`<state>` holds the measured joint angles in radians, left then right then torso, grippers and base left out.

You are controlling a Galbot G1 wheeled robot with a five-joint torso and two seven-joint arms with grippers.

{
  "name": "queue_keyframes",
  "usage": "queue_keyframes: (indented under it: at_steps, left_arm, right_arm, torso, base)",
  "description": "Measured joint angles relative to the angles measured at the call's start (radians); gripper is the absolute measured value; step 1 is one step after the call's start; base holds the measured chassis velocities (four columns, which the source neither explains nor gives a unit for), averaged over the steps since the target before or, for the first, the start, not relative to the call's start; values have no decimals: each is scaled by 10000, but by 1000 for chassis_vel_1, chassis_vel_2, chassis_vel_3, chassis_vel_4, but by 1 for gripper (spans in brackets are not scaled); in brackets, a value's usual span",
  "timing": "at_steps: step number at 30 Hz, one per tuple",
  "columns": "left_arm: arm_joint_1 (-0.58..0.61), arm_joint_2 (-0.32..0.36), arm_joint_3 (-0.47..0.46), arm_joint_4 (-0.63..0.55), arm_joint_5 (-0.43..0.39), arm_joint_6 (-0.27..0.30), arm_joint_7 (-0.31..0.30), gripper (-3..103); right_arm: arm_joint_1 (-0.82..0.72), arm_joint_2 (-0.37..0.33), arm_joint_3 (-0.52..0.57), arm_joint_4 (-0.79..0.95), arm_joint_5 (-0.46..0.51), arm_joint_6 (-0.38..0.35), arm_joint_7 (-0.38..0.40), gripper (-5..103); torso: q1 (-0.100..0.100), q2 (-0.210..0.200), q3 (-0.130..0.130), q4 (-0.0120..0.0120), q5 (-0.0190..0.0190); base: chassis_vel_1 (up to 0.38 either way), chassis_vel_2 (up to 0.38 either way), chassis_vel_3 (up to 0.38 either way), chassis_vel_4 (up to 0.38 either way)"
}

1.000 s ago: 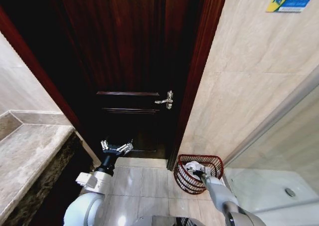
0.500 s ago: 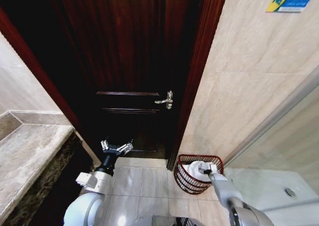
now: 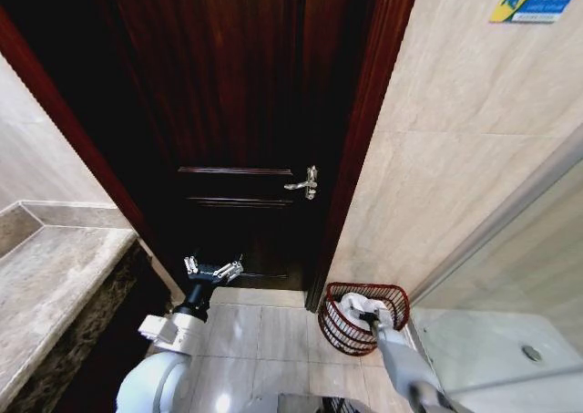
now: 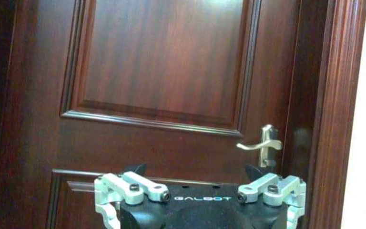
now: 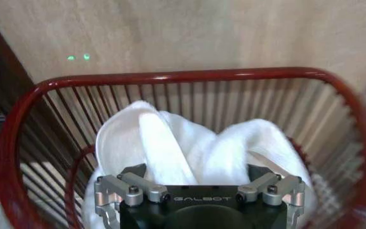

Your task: Discard the used towel into the hamper.

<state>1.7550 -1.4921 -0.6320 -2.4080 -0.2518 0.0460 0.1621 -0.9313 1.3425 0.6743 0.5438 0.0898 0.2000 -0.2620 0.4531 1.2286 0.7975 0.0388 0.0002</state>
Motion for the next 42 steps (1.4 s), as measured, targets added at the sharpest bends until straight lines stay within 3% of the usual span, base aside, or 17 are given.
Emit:
queue_keyframes:
  at_steps: [5,9,13,24,31,40,42]
  left_arm:
    - [-1,0,1,0,0,0,0,100]
    - [0,0,1,0,0,0,1,100]
    - [-1,0,1,0,0,0,0,100]
    - [0,0,1,0,0,0,0,100]
    - [-1,0,1,0,0,0,1,100]
    - [-1,0,1,0,0,0,0,100]
    - [-1,0,1,0,0,0,1,100]
  right_arm:
    - [-1736,-252,-112,2741,1345,101,-213,100]
    - [-2206,-201,-109,3525,1659,49,-179,100]
    - [-3861,72,-51,6302,2132,-195,139,100]
    - [-5800,415,275,10317,2290,-42,683,100]
    - [-6833,781,357,13600,2418,-993,1914,100]
    - [-7660,811,691,15744,2200,-1427,1267,100]
    - [-7943,890,709,16925,2194,-1820,1219,100]
  torso:
    - [-2,2,-2,6,1]
    - [-2,2,-2,7,-1]
    - [-2,2,-3,9,-9]
    - [0,3,-1,6,-7]
    - [0,2,-1,5,0]
    - [-1,1,-1,5,-5]
    - [0,1,-1,6,-3]
  base:
    - [0,0,0,0]
    - [0,0,0,0]
    - [0,0,0,0]
    - [0,0,0,0]
    - [0,0,0,0]
    - [0,0,0,0]
    - [0,0,0,0]
